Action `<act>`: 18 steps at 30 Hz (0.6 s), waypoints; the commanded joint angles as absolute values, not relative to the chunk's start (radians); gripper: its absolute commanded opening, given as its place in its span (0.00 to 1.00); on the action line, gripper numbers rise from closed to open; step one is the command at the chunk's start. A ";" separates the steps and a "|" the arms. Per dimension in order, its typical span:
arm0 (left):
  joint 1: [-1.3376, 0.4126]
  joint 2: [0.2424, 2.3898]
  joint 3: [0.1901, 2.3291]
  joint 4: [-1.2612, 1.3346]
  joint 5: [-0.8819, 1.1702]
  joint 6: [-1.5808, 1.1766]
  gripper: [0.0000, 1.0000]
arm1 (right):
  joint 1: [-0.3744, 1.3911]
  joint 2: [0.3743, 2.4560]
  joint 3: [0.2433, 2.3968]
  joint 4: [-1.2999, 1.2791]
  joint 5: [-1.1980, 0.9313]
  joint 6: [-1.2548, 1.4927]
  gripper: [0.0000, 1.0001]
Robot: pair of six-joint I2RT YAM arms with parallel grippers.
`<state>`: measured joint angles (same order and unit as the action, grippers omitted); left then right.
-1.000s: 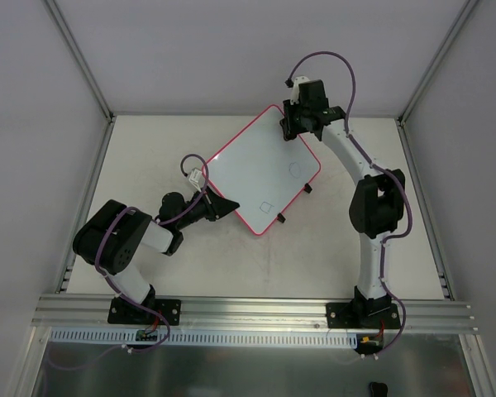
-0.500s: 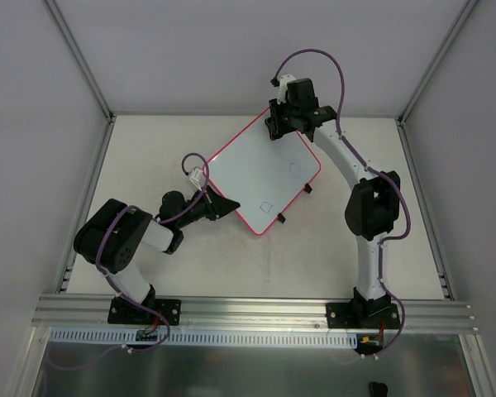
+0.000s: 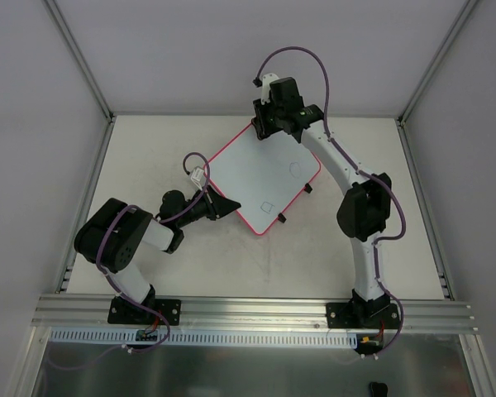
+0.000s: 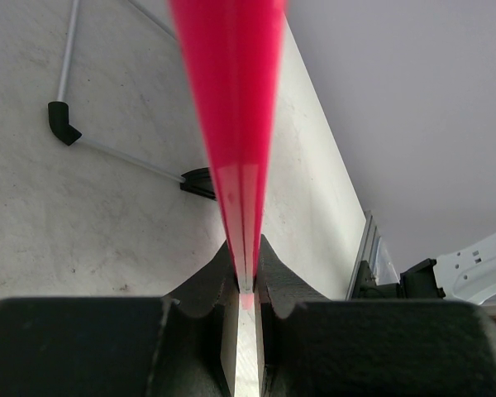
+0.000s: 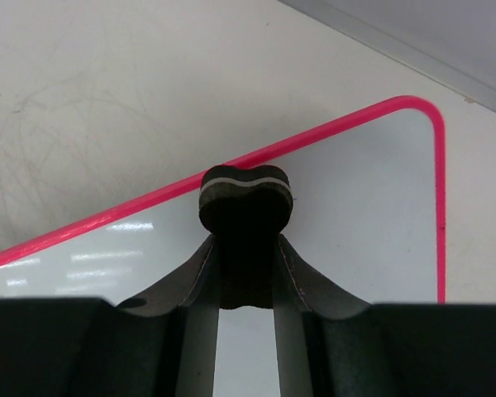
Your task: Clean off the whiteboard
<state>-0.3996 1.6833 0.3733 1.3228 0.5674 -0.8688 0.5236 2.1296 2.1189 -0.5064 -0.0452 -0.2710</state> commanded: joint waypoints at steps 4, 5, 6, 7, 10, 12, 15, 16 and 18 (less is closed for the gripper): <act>-0.408 1.689 0.390 1.638 0.606 -0.851 0.00 | 0.502 2.192 2.249 -0.577 0.058 -0.281 0.00; -0.408 1.689 0.388 1.637 0.607 -0.850 0.00 | 0.499 2.192 2.246 -0.577 0.054 -0.273 0.00; -0.408 1.689 0.388 1.638 0.607 -0.851 0.00 | 0.491 2.194 2.243 -0.578 0.052 -0.272 0.00; -0.407 1.689 0.388 1.638 0.607 -0.850 0.00 | 0.489 2.194 2.240 -0.580 0.055 -0.268 0.00; -0.408 1.690 0.391 1.640 0.607 -0.850 0.00 | 0.483 2.204 2.235 -0.587 0.054 -0.273 0.00; -0.410 1.692 0.393 1.640 0.611 -0.850 0.00 | 0.482 2.213 2.233 -0.589 0.057 -0.278 0.00; -0.410 1.694 0.396 1.640 0.612 -0.850 0.00 | 0.476 2.221 2.233 -0.592 0.069 -0.275 0.00; -0.410 1.692 0.394 1.638 0.611 -0.848 0.00 | 0.472 2.226 2.232 -0.594 0.075 -0.273 0.00; -0.410 1.692 0.394 1.640 0.611 -0.850 0.00 | 0.466 2.227 2.232 -0.604 0.089 -0.272 0.00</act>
